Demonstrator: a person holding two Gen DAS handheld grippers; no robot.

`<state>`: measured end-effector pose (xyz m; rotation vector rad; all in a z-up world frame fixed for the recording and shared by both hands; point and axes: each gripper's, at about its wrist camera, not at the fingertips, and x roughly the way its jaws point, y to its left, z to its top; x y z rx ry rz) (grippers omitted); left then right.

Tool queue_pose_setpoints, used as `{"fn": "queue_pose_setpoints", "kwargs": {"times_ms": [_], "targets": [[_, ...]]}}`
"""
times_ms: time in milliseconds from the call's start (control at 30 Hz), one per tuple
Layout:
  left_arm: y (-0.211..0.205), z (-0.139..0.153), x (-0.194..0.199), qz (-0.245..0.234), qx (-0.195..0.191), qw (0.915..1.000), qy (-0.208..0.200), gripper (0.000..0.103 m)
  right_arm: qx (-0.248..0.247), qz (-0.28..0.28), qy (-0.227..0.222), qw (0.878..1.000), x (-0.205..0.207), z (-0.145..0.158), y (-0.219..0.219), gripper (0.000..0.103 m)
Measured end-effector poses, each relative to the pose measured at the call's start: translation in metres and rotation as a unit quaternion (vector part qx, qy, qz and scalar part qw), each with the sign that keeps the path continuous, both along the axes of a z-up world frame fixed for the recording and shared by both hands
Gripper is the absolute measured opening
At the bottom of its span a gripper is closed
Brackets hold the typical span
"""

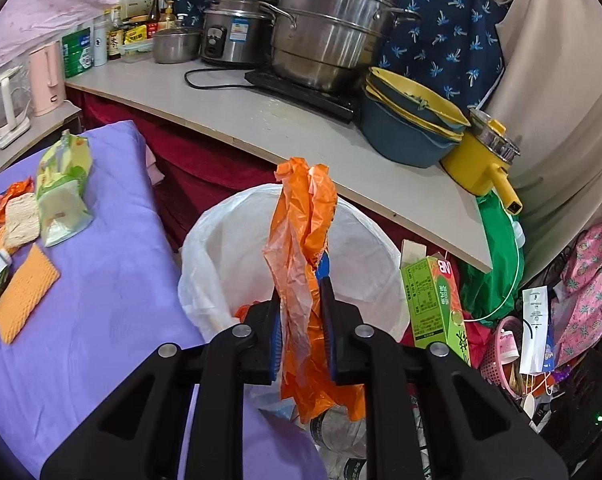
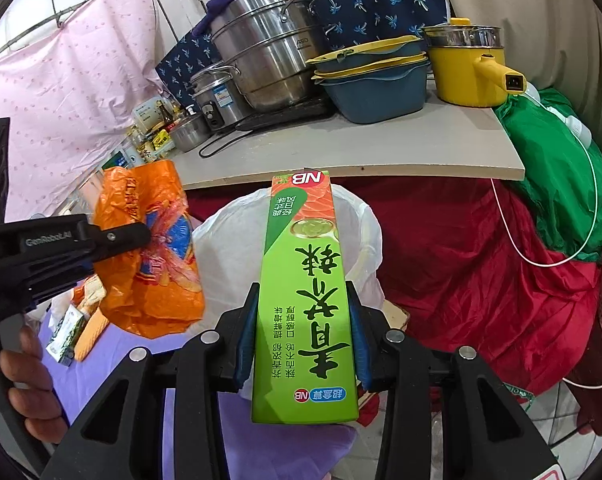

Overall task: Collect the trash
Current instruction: 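Open the left tool to drop the orange snack bag into the bin, then open the right tool to drop the green NB box into the bin, then move both open tools back over the table items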

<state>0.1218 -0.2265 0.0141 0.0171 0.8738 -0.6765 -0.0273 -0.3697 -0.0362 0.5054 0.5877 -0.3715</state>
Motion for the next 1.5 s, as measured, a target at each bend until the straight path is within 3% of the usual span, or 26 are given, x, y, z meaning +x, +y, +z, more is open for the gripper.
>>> {"fn": "queue_pose_setpoints", "kwargs": {"times_ms": [67, 167, 200, 900, 1033, 1133, 1500], "targets": [[-0.007, -0.006, 0.005, -0.002, 0.006, 1.0000, 0.002, 0.024, -0.001, 0.000, 0.000, 1.000, 0.006, -0.001, -0.001, 0.038], [-0.009, -0.011, 0.014, 0.007, 0.001, 0.9999, 0.007, 0.054, -0.002, 0.002, -0.001, 1.000, 0.012, -0.001, -0.002, 0.038], [-0.008, -0.011, 0.016, 0.010, -0.002, 0.9999, 0.006, 0.058, -0.003, 0.004, -0.002, 1.000, 0.015, -0.001, -0.002, 0.038], [0.049, -0.011, 0.027, 0.091, 0.021, 0.9952, -0.027, 0.060, -0.024, 0.040, 0.000, 0.999, 0.080, 0.004, 0.010, 0.039], [0.058, -0.014, 0.029, 0.101, 0.021, 0.9944, -0.025, 0.062, -0.033, 0.034, -0.008, 0.999, 0.088, 0.010, 0.013, 0.051], [0.065, -0.014, 0.031, 0.108, 0.021, 0.9936, -0.028, 0.065, -0.036, 0.035, -0.017, 0.999, 0.088, 0.017, 0.019, 0.055], [0.094, -0.013, 0.031, 0.130, 0.016, 0.9910, -0.026, 0.067, -0.042, 0.053, -0.021, 0.998, 0.086, 0.026, 0.046, 0.057]]}}
